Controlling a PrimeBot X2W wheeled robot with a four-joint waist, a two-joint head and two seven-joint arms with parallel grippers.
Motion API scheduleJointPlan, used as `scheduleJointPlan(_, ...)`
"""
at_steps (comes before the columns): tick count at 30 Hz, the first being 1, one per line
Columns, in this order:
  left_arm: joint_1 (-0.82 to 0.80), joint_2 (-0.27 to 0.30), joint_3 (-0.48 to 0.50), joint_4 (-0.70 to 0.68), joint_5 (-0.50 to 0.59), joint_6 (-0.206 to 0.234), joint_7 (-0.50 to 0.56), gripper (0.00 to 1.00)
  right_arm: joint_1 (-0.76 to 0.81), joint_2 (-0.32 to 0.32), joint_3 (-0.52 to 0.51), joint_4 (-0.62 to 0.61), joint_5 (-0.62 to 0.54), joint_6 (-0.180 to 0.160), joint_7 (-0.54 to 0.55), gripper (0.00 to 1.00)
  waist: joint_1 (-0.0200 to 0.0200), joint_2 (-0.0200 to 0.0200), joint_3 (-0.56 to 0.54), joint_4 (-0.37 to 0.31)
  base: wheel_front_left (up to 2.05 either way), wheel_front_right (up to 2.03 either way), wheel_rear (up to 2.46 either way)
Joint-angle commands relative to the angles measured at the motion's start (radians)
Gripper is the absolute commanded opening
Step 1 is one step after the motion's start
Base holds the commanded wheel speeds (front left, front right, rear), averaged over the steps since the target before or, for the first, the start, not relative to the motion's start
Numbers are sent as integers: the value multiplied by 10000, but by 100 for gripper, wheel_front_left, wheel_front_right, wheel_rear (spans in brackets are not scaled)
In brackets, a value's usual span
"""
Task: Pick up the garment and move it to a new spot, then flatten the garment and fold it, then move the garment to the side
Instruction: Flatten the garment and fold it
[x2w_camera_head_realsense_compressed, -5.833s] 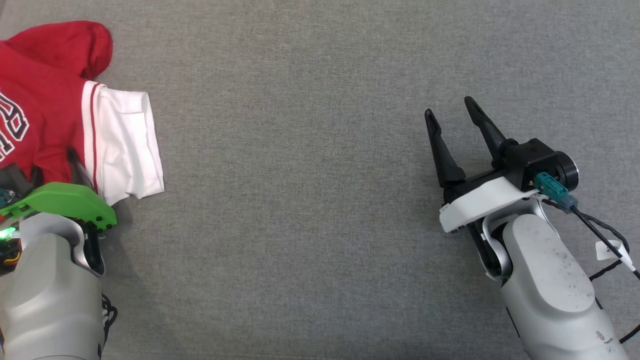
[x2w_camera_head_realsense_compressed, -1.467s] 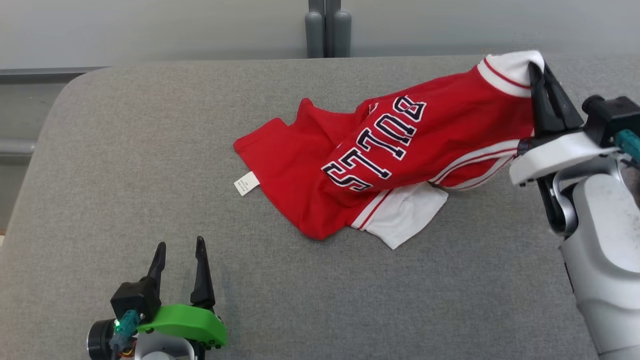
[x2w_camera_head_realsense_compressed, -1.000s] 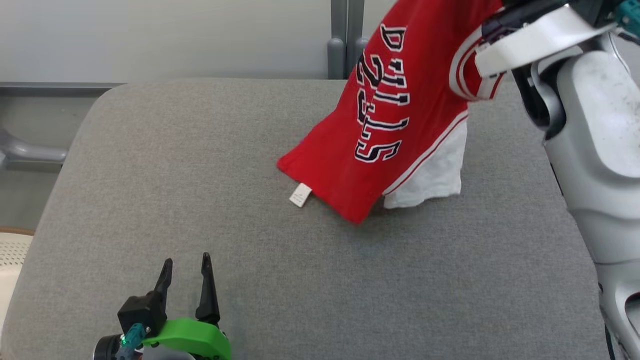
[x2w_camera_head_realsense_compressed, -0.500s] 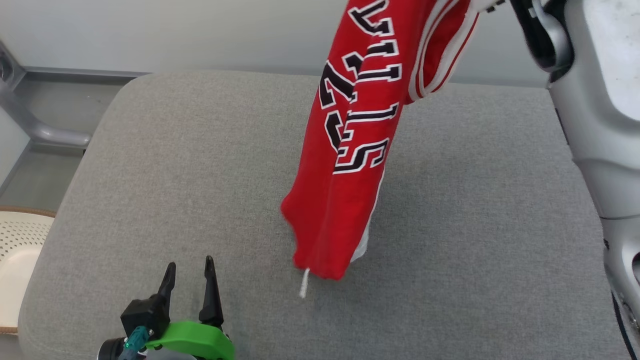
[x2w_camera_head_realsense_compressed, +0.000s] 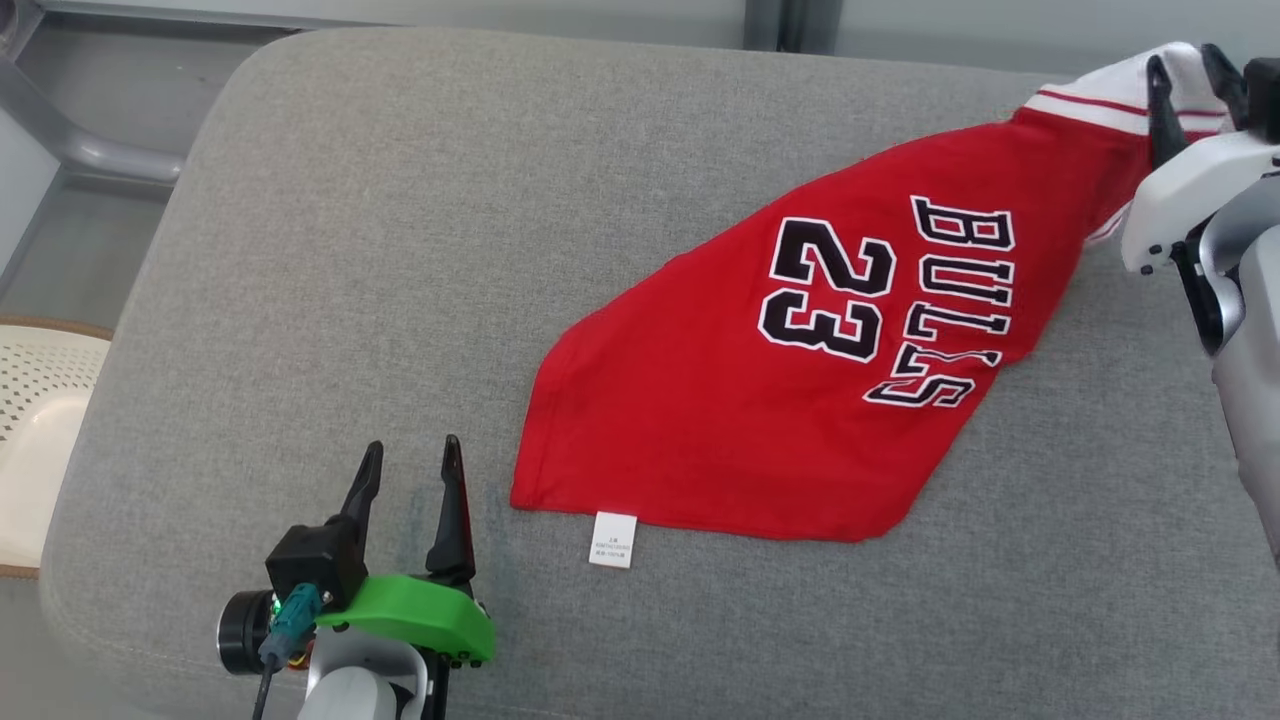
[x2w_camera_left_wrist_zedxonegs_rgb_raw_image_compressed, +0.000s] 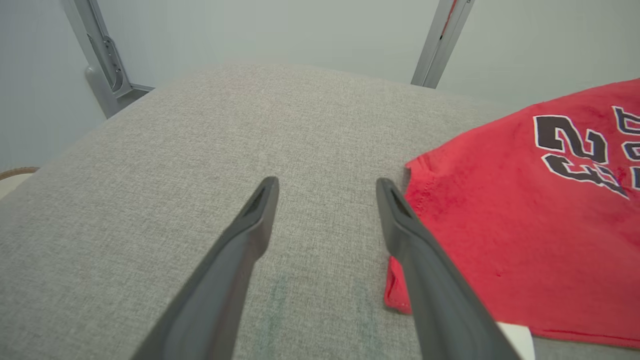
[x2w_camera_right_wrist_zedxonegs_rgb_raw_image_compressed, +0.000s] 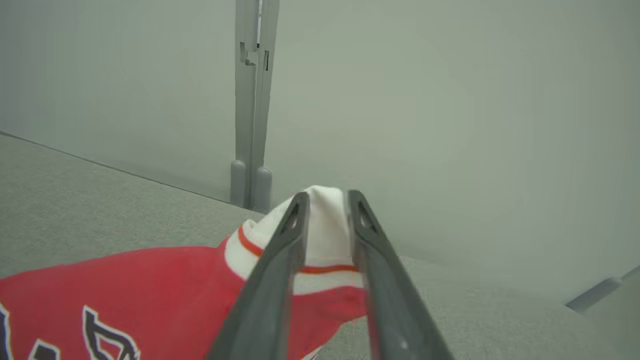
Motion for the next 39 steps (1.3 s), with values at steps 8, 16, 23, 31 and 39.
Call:
scheduleJointPlan(8,-76,29,-207,119,2,-216,-1,100,779,725,-798,-369,-260,-15,-555,100,0,0,-294,-556,0,0,0)
scheduleJointPlan(16,210,34,-467,418,20,-279,-1,100,3494,1502,-722,-2776,517,-15,-539,100,0,0,-929,-1321,0,0,0)
scheduleJointPlan(23,377,34,-412,477,93,-264,-1,100,6033,2018,16,-4095,1246,-15,-541,100,0,0,-1127,-1488,0,0,0)
scheduleJointPlan(31,503,33,-402,527,148,-329,-1,100,7269,2469,1592,-4060,2312,-15,-543,100,0,0,-1174,-1062,0,0,0)
scheduleJointPlan(39,488,33,-491,528,211,-338,-1,100,6806,2727,1886,-2750,2869,-15,-542,100,0,0,-1102,-338,0,0,0)
